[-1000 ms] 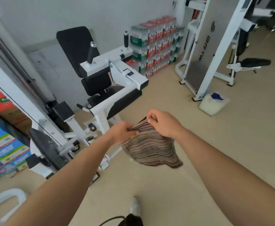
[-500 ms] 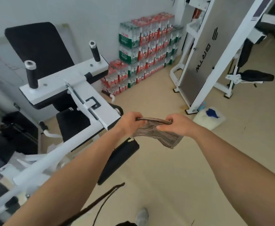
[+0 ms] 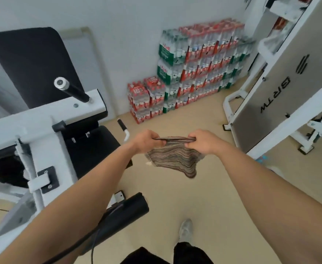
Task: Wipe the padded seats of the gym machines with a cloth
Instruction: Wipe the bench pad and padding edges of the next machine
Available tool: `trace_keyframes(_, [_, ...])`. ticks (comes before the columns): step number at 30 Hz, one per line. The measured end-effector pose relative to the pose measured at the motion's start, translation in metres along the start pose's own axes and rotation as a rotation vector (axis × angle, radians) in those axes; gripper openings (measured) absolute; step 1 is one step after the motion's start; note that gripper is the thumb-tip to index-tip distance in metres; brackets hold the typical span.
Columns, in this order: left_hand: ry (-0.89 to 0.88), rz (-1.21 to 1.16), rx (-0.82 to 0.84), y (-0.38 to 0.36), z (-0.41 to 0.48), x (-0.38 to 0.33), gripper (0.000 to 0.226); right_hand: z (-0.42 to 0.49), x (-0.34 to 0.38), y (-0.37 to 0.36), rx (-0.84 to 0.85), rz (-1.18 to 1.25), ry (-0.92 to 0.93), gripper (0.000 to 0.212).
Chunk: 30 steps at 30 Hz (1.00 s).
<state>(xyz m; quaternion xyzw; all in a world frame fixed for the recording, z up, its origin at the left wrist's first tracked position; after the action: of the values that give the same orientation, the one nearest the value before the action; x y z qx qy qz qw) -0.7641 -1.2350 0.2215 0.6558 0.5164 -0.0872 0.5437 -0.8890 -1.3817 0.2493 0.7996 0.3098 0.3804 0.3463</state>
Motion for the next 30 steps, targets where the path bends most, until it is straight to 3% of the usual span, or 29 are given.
trace_keyframes(7, [0.142, 0.012, -0.117, 0.049, 0.092, -0.013, 0.017, 0.126, -0.022, 0.09, 0.127, 0.043, 0.128, 0.009])
trace_keyframes(14, [0.286, -0.167, -0.224, 0.103, 0.176, 0.04, 0.02, 0.266, 0.011, 0.124, 0.28, -0.123, 0.293, 0.011])
trace_keyframes(22, [0.453, -0.375, -0.363, 0.189, 0.274, 0.13, 0.018, 0.438, 0.086, 0.151, 0.537, -0.367, 0.379, 0.019])
trace_keyframes(30, [0.661, -0.435, -0.472, 0.271, 0.286, 0.208, 0.018, 0.578, 0.204, 0.152, 0.645, -0.495, 0.553, 0.026])
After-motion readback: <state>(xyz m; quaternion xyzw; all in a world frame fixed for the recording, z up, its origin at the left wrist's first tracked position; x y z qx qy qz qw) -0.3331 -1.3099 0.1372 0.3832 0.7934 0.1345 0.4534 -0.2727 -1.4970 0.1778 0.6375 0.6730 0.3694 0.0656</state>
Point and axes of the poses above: each hand's wrist, its own z-axis towards the middle knuckle, its own y-axis out of the back of the hand, x = y × z, the point moved 7 cm from there along z, towards the middle knuckle, and after that the axes turned 3 degrees about x, right-handed, at the moved point
